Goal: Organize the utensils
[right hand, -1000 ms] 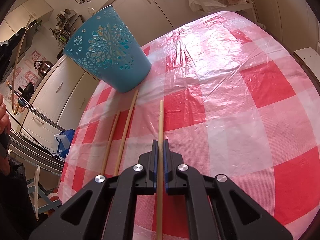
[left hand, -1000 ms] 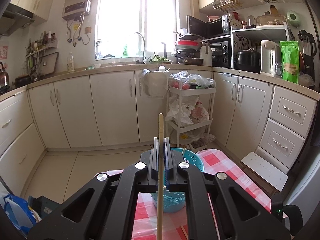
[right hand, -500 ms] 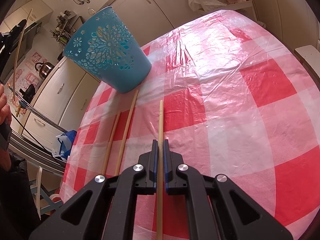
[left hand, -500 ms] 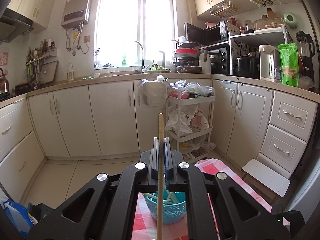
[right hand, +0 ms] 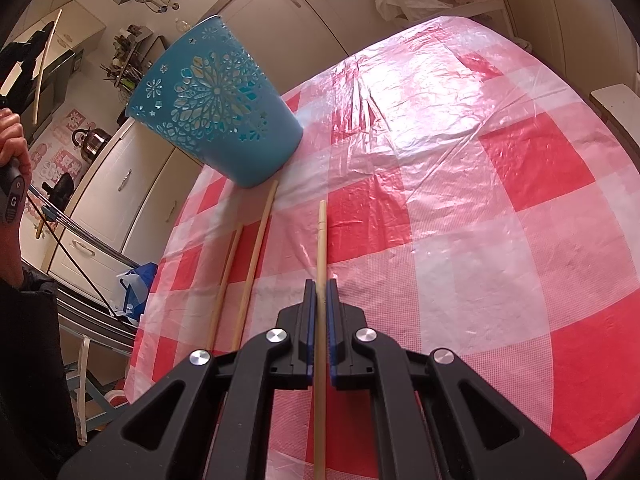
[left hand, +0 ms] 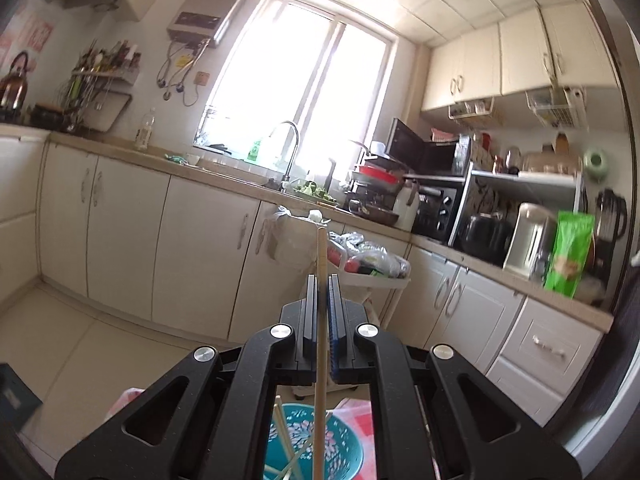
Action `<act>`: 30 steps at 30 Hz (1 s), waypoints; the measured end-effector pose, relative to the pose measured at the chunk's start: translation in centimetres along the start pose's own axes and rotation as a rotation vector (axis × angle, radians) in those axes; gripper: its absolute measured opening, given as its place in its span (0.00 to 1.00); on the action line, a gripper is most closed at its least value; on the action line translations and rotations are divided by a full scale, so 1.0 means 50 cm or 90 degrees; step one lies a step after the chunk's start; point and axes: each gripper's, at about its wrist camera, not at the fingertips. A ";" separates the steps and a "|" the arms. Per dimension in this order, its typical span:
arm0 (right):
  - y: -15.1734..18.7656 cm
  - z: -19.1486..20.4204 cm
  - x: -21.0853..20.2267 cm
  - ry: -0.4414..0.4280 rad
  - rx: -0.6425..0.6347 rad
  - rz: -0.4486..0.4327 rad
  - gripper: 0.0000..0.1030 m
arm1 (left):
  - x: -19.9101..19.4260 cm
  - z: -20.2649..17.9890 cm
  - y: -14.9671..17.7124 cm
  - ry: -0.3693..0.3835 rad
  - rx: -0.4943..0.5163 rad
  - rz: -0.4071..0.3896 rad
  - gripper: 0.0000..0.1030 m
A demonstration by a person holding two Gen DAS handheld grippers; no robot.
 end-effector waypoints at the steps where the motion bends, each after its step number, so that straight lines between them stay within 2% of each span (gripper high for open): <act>1: 0.000 0.000 0.000 -0.001 0.001 0.000 0.06 | 0.009 0.010 0.000 0.001 -0.011 -0.002 0.04; 6: 0.001 -0.001 0.000 -0.004 0.004 0.001 0.06 | 0.050 0.047 0.010 0.008 -0.071 -0.004 0.04; 10: 0.000 -0.002 0.001 -0.007 0.005 0.001 0.06 | 0.080 0.052 0.015 0.002 -0.077 -0.024 0.04; 18: 0.001 -0.007 0.001 -0.013 0.010 0.003 0.06 | 0.181 0.076 0.096 -0.043 -0.090 0.039 0.04; 30: 0.000 -0.007 0.001 -0.018 0.015 0.004 0.06 | 0.209 0.090 0.151 -0.093 -0.062 0.072 0.04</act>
Point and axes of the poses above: each gripper's, at about its wrist camera, not at the fingertips, and x roughly the way its jaws point, z to its left, y to its underside, and after that the axes turned 10 degrees about y, right-handed
